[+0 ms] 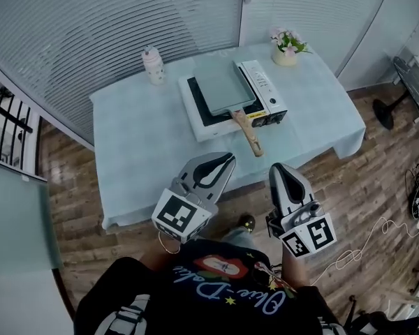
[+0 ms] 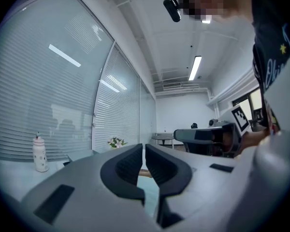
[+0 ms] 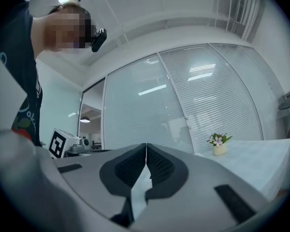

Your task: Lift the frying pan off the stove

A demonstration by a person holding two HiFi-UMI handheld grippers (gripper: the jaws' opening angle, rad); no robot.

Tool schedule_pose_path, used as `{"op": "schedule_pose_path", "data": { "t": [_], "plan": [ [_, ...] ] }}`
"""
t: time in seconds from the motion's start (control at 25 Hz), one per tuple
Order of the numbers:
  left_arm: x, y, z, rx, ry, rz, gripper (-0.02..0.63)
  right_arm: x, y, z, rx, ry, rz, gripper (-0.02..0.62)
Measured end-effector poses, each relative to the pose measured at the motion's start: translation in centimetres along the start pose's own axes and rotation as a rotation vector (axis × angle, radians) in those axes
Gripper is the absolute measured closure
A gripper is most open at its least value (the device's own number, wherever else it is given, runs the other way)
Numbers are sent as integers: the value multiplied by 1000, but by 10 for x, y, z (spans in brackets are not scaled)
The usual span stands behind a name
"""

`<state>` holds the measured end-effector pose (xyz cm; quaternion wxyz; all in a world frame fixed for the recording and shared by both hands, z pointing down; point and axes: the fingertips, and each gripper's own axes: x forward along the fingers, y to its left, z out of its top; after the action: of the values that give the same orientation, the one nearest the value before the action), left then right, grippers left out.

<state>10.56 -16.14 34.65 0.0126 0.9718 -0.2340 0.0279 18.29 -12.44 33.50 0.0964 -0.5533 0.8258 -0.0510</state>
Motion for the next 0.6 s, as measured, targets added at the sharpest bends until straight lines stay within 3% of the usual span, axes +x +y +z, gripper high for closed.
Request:
{"op": "schedule_pose_path", "data": {
  "t": [0.36,0.6],
  "plan": [
    [31,5,-13,-38,34,162,601,9,-38,-7,32,47,157,594],
    [48,3,-22,-59,48,211,601,11,-57,-20,39,109,228,592]
  ]
}}
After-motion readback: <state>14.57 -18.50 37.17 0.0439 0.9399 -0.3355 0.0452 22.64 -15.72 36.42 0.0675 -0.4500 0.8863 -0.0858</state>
